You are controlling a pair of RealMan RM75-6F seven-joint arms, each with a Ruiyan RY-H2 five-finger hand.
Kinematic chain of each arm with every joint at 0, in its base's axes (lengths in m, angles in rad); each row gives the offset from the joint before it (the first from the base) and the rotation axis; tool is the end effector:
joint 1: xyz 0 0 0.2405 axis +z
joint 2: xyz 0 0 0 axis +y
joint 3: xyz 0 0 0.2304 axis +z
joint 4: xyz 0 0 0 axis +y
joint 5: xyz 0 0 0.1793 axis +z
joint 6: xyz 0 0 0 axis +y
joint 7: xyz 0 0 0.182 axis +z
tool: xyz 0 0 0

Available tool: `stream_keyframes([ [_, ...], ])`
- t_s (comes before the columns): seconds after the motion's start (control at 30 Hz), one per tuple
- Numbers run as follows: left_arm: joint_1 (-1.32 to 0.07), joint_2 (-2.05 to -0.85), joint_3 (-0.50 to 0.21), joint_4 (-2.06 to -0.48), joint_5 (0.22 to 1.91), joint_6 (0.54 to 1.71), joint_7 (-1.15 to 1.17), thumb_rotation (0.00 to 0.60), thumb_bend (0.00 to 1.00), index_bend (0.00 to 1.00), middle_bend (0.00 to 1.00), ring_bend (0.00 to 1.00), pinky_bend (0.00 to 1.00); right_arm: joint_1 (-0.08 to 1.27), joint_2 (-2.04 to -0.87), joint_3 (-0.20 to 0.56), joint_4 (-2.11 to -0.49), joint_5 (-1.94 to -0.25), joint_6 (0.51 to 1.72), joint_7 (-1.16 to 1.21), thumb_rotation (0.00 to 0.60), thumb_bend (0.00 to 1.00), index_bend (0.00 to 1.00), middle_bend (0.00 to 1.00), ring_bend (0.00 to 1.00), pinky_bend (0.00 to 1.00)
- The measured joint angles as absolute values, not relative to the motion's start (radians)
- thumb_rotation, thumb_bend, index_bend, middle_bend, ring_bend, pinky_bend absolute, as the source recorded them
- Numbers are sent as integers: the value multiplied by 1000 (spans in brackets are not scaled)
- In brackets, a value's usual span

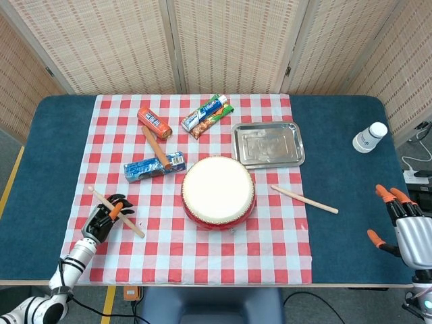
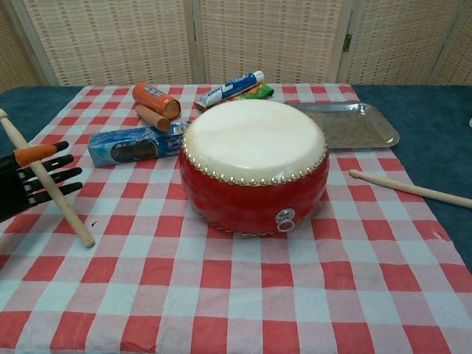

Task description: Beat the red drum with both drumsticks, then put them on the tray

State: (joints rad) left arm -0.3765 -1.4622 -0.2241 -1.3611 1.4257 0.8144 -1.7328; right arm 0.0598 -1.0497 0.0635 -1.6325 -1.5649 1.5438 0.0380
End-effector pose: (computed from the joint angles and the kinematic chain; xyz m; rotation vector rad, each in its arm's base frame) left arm -0.2438 0.3039 0.0188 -0.2455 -2.6110 -1.6254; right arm -0.2645 -0.2094 0.2009 1.3908 -0.8292 0.9616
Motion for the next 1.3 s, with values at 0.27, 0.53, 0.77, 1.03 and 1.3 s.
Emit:
stream_keyframes([
  [0.27,-398,-1460,-187,-1314,1500,868,-1891,600,365,442,541,467,519,60,-1045,62,-1635,-1568,1544,63,600,154,0,179,91,259],
  [0.53,-381,-1460,-171,-1356,1475,939,-1653,473,247,540,609,524,602,59,-1045,63,-1629,-1587,1562,70,600,154,0,179,92,259],
  [0.77,-353,-1481,-144,-1412,1469,1053,-1367,442,247,605,648,555,663,56,-1035,73,-1639,-1594,1587,57,600,154,0,179,94,259],
  [1.03,-341,-1512,-75,-1433,1525,1118,-1245,438,246,651,674,565,658,52,-1032,75,-1644,-1597,1597,55,600,154,0,179,94,259],
  [1.3,-343,-1564,-32,-1395,1543,1135,-1184,436,246,661,676,566,656,49,-1035,73,-1640,-1594,1597,64,600,154,0,179,94,259],
])
